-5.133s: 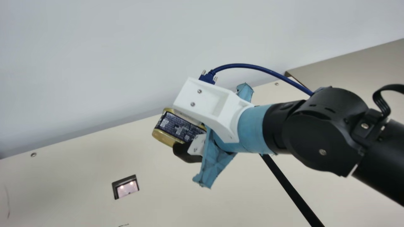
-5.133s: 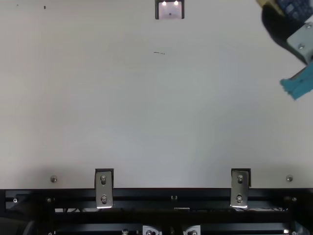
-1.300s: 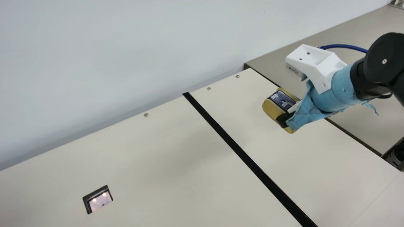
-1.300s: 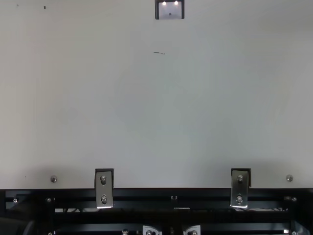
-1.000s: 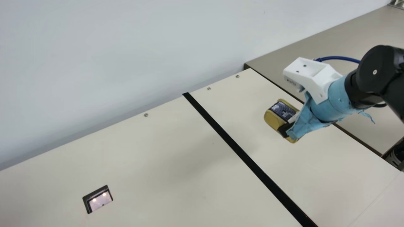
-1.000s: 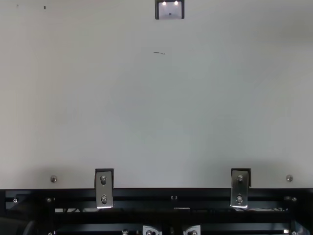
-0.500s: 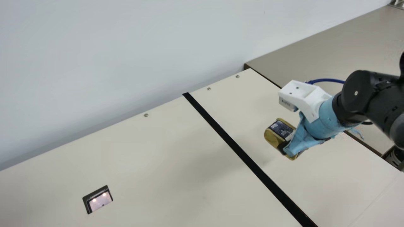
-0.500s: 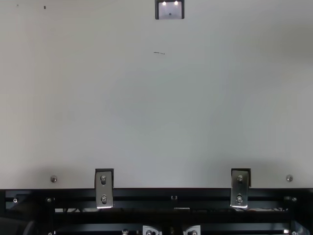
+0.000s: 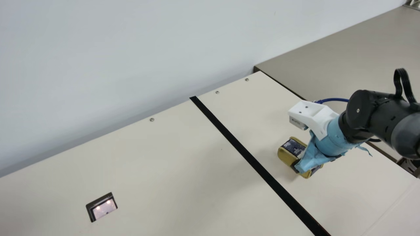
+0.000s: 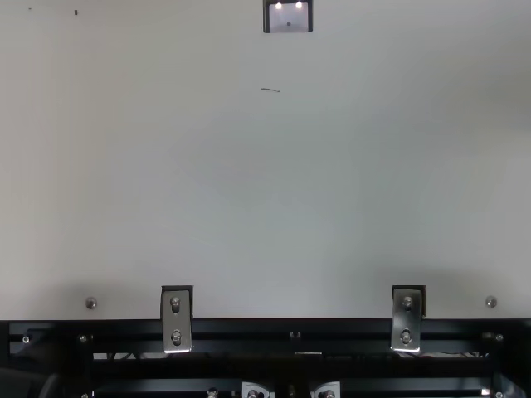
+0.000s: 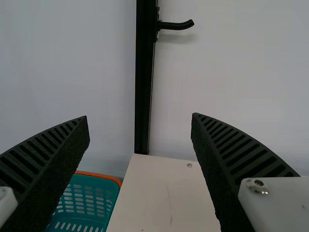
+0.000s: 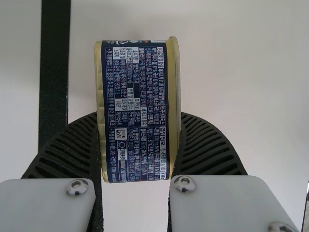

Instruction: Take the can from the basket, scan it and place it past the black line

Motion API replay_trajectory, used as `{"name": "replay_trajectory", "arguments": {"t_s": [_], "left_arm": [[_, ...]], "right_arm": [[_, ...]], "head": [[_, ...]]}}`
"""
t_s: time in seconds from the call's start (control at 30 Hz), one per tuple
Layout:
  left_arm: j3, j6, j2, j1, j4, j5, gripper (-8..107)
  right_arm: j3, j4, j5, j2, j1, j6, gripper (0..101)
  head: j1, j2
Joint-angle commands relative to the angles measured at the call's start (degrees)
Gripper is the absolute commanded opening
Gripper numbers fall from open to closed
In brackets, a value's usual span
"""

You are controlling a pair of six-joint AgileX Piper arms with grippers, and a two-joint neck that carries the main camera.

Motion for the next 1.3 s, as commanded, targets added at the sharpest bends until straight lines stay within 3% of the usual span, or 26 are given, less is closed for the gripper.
{"name": "replay_trajectory", "arguments": {"t_s": [0.0, 1.27], "left_arm": [[0.00, 0.00, 0.00, 0.00, 0.00, 0.00, 90], [0.00, 0.00, 0.00, 0.00, 0.00, 0.00, 90]], "right_arm": [[-0.01, 0.08, -0.12, 0.37, 0.01, 0.09, 0], [-3.76, -2.53, -4.37, 8.15, 3.80, 4.62, 0]], "head": [[-2.13, -1.42], [-2.13, -1.42]]}}
